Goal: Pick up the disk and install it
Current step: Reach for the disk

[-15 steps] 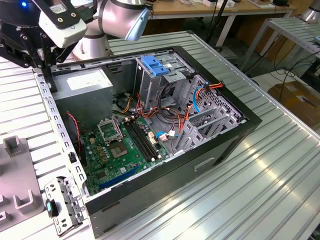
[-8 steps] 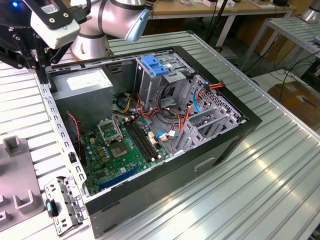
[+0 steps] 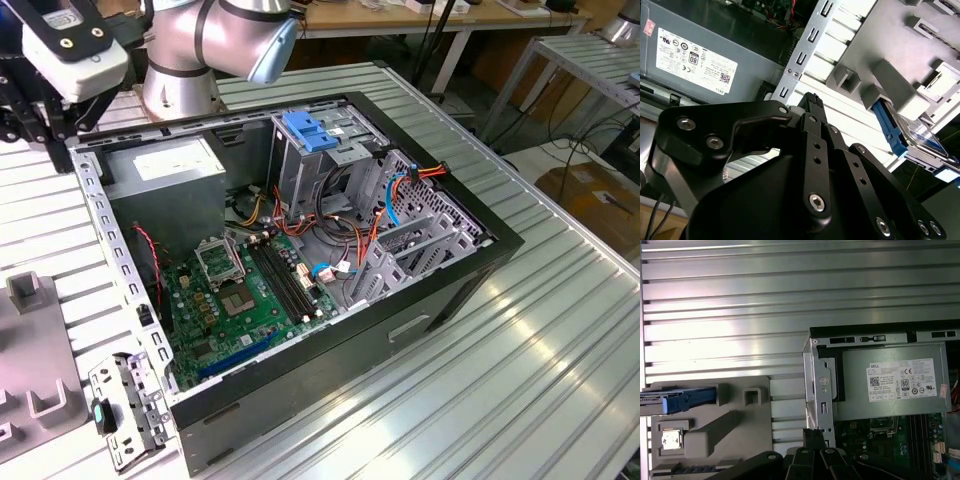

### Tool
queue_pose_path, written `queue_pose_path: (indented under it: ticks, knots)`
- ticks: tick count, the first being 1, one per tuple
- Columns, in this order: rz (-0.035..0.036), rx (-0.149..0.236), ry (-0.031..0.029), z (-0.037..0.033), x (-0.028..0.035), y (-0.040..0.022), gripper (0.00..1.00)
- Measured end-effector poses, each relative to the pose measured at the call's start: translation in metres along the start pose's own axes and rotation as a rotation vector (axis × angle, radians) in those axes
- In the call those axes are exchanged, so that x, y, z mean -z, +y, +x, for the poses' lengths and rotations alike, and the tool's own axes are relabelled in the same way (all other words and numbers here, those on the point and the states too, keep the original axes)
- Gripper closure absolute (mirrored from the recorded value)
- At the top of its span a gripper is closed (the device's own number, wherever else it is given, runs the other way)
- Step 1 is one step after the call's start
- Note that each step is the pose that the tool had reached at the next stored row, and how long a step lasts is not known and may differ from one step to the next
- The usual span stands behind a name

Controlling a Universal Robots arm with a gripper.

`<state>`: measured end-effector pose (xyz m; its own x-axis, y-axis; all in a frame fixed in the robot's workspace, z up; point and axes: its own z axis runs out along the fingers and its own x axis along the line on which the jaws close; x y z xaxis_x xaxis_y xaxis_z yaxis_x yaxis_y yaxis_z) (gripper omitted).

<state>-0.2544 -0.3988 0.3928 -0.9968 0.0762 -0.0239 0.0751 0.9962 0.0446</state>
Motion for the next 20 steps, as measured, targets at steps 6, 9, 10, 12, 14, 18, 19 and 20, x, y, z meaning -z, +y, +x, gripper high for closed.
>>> queue_pose_path:
  ticks: [6, 9, 10, 12, 14, 18, 19, 20]
  knots:
    - [-0.001, 0.0, 0.0046, 0.0205, -0.0002, 0.0025, 0.89]
    - [-0.0012, -0.001, 0.0078, 0.0282, -0.0009, 0.0047, 0.89]
    - [-0.0012, -0.001, 0.0107, 0.0307, -0.0012, 0.0057, 0.89]
    - [-0.0009, -0.001, 0.018, 0.0348, -0.0013, 0.0073, 0.89]
    - [-0.0008, -0.001, 0.0272, 0.0403, -0.0016, 0.0092, 0.89]
    - [-0.0006, -0.001, 0.0308, 0.0429, -0.0017, 0.0099, 0.89]
    - [-0.0006, -0.001, 0.0308, 0.0429, -0.0017, 0.0099, 0.89]
    - [-0.0006, -0.001, 0.0309, 0.043, -0.0017, 0.0099, 0.89]
